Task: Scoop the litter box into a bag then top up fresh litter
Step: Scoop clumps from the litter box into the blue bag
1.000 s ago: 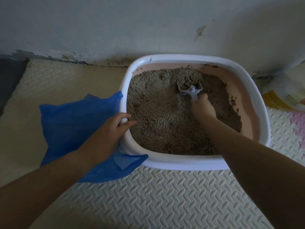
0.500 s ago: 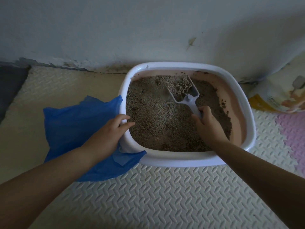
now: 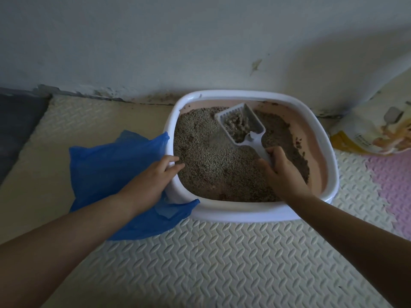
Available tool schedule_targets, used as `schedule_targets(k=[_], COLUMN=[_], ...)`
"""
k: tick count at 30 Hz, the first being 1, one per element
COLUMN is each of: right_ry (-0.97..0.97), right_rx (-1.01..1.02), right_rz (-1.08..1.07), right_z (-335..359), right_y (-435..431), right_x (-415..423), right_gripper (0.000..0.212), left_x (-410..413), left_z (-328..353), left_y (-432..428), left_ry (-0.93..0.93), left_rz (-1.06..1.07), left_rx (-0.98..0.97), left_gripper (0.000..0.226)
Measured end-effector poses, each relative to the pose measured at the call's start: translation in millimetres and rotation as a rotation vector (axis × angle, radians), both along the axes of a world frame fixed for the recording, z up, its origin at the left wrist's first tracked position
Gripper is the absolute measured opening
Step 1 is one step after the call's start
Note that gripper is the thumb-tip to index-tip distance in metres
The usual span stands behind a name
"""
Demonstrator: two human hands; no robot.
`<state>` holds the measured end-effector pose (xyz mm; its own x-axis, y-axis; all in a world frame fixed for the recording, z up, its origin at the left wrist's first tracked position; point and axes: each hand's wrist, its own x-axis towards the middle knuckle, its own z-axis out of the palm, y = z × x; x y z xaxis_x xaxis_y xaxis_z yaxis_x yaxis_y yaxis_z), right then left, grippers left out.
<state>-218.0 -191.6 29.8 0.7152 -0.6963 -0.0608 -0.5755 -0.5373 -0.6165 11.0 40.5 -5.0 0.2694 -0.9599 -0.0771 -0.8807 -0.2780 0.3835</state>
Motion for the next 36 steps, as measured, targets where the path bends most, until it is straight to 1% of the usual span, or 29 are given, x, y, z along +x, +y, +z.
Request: schedule_targets(k=[7, 14, 16, 19, 22, 26, 28, 32, 36], right_ry=[-0.019, -0.053, -0.056, 0.020, -0.002, -0.007, 0.036, 0.184, 0.303], right_rx=[-0.029, -0.061, -0.028, -0.026, 0.008, 0.000, -0.007, -0.107, -0.167], right_rz=[0.038, 0.014, 0.000, 0.062, 0.036, 0.095, 0.126, 0.255, 0.362], right_z=[-1, -6, -9, -17, -20, -16, -9, 0, -6], right_y=[-3, -15, -18, -19, -20, -25, -34, -56, -56], right_x=[-4, -8, -7, -8, -8, -7, -7, -6, 9], right_gripper=[0.018, 0.014, 0.014, 0.013, 0.014, 0.015, 0.015, 0.016, 0.011], left_x=[-1, -2, -1, -2, -2, -2, -2, 0, 2], left_z=[0, -1, -1, -2, -1, -1, -3, -7, -11], left_y=[0, 1, 1, 1, 2, 1, 1, 2, 3], left_ry=[-0.008, -0.004, -0.006, -0.016, -0.023, -0.020, -0.021, -0.028, -0.020], left_rz=[0.002, -0.001, -0.003, -0.003, 0.004, -0.005, -0.007, -0.016, -0.029], left_rx=[0.005, 0.012, 0.009, 0.003, -0.004, -0.006, -0.013, -0.036, -0.070], left_gripper=[0.088, 0.088, 0.087, 0.086, 0.085, 0.086, 0.086, 0.086, 0.086])
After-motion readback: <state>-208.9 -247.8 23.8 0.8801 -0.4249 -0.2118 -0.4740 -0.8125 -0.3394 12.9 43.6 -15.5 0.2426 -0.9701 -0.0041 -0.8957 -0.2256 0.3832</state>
